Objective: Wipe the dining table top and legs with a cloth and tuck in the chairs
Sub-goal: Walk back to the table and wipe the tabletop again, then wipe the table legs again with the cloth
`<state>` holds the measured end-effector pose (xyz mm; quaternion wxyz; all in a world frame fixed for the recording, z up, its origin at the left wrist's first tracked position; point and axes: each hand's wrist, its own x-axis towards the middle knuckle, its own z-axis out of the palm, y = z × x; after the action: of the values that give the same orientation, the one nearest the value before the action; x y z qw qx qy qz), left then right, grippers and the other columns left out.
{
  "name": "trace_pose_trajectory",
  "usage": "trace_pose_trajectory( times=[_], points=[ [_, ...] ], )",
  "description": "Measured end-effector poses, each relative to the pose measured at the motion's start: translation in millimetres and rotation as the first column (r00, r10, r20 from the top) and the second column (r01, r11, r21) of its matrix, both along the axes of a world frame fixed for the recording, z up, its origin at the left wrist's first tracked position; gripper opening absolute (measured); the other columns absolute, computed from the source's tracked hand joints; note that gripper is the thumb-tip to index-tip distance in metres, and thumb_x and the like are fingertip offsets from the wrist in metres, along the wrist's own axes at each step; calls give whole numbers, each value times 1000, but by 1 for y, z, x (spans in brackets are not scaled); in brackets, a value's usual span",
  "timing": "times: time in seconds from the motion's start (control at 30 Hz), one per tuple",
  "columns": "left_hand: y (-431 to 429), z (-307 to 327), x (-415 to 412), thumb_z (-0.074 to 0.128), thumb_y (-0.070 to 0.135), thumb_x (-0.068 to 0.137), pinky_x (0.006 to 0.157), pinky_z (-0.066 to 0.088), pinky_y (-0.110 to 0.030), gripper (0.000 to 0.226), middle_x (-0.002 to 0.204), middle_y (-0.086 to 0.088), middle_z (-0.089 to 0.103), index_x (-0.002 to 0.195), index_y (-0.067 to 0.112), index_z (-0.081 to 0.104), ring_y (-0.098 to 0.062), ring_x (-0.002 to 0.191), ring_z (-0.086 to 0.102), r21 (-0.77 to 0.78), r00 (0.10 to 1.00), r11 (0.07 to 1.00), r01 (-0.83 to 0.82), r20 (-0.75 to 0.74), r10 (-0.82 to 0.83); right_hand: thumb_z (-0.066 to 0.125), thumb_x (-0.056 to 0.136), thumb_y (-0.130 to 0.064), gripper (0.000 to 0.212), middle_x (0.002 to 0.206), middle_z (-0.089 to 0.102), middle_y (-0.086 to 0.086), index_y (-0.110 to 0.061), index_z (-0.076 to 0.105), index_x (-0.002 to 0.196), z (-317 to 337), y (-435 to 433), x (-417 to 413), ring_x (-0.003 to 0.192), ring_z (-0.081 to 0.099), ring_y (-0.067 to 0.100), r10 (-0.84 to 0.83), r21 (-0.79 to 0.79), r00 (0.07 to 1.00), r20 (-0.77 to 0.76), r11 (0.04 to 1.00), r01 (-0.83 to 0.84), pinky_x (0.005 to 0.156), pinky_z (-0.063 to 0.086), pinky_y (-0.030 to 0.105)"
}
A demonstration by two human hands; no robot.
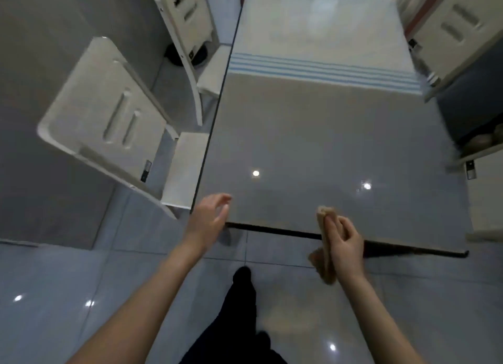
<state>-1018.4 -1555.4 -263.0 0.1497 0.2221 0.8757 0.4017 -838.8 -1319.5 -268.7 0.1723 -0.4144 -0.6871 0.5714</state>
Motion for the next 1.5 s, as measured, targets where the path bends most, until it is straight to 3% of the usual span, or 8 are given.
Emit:
trace_pose_trajectory(
  times=[0.33,0.43,0.6,0.8,0.97,1.1,1.23,1.5],
  points=[
    [-119,-88,157,53,19,96,95,49,-35,26,115,6,64,120,29,56,-7,103,60,-81,921,968,-240,296,253,70,84,-43,28,79,70,9,-16,71,91,-61,-93,121,70,61,20,-47,-178,973,227,980,89,65,52,27],
    [-126,-114,139,50,30,97,103,40,-27,42,132,6,54,138,22,45,-9,122,51,-110,902,966,-234,347,258,68,88,-26,14,83,70,15,-12,69,84,-76,-108,105,64,58,10,-96,-172,975,201,976,131,54,45,9],
    [-116,-166,75,49,33,97,108,36,-31,50,143,1,47,145,22,37,-13,129,44,-9,869,945,-327,389,304,65,87,-38,17,86,70,0,-22,70,90,-120,-135,52,82,62,16,-94,-207,980,174,970,129,69,47,29],
    [-100,-278,0,46,42,97,100,34,-22,50,143,12,42,145,32,34,-4,129,42,208,847,911,-357,482,223,55,95,-36,17,85,65,5,-25,66,91,-220,-173,-37,81,63,20,-128,-146,991,41,980,133,62,49,27],
    [-87,-362,-45,44,57,90,109,32,-21,58,143,19,44,144,34,36,7,131,38,400,907,902,-163,421,-22,56,90,-44,27,84,61,29,-19,64,83,-319,-198,-96,60,64,31,-260,-211,953,-154,951,225,57,59,45],
    [-78,-393,-59,37,52,85,76,35,6,31,106,51,47,116,53,41,35,99,41,524,921,851,-31,346,-180,56,85,-57,41,76,62,17,-18,66,82,-379,-205,-124,65,61,30,-294,-176,913,-283,952,251,66,55,57],
    [-69,-426,-71,40,59,87,80,42,-4,36,99,28,63,111,34,51,17,98,56,668,953,741,68,175,-246,55,86,-60,38,76,58,31,-24,68,83,-421,-204,-147,68,63,47,-226,-108,869,-439,974,199,65,56,59],
    [-47,-461,-80,50,63,76,70,51,-24,56,77,2,56,89,9,48,-5,72,57,825,989,555,111,-35,-146,57,79,-55,32,76,67,-5,-26,67,88,-452,-211,-161,72,65,14,-87,143,635,-768,942,302,63,53,32]
  ],
)
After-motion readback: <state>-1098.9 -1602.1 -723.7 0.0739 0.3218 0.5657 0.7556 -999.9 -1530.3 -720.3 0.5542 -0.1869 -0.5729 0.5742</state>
